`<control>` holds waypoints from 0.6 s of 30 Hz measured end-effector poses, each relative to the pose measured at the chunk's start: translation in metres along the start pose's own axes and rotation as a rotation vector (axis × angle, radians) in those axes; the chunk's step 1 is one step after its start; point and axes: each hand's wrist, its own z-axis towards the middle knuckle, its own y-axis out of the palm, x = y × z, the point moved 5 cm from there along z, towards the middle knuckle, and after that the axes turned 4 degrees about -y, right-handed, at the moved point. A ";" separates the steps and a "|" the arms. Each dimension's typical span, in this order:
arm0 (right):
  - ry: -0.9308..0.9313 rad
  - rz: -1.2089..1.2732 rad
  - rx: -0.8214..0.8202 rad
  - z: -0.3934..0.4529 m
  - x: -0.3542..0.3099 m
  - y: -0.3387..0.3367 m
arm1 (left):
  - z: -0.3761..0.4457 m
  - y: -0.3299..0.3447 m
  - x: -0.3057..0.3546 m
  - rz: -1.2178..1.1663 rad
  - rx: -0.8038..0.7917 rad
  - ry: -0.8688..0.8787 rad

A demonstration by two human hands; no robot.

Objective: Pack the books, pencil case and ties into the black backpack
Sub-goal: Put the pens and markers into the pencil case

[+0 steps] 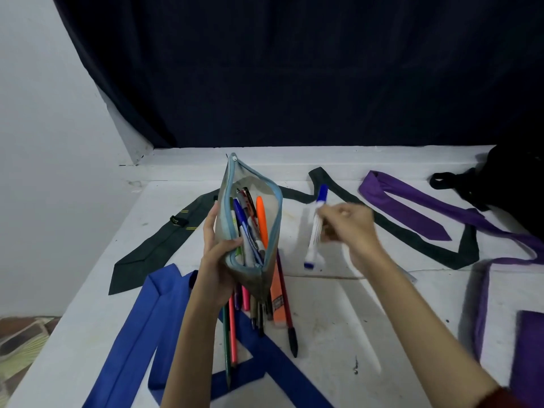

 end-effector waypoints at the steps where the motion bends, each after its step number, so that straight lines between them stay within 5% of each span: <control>1: -0.062 0.094 0.024 -0.002 -0.022 -0.006 | 0.000 0.000 0.000 0.007 -0.008 -0.003; 6: -0.297 0.177 -0.090 -0.023 -0.098 0.004 | 0.000 0.010 -0.004 0.067 -0.064 -0.005; 12: -0.399 -0.401 -0.210 -0.025 -0.078 0.050 | 0.000 0.022 -0.011 0.053 -0.109 -0.021; 15: -0.418 -0.482 -0.309 -0.026 -0.070 0.056 | 0.000 0.024 -0.012 0.062 -0.124 -0.012; 18: -0.522 -0.458 -0.138 -0.024 -0.077 0.038 | 0.001 0.022 -0.014 0.059 -0.115 -0.017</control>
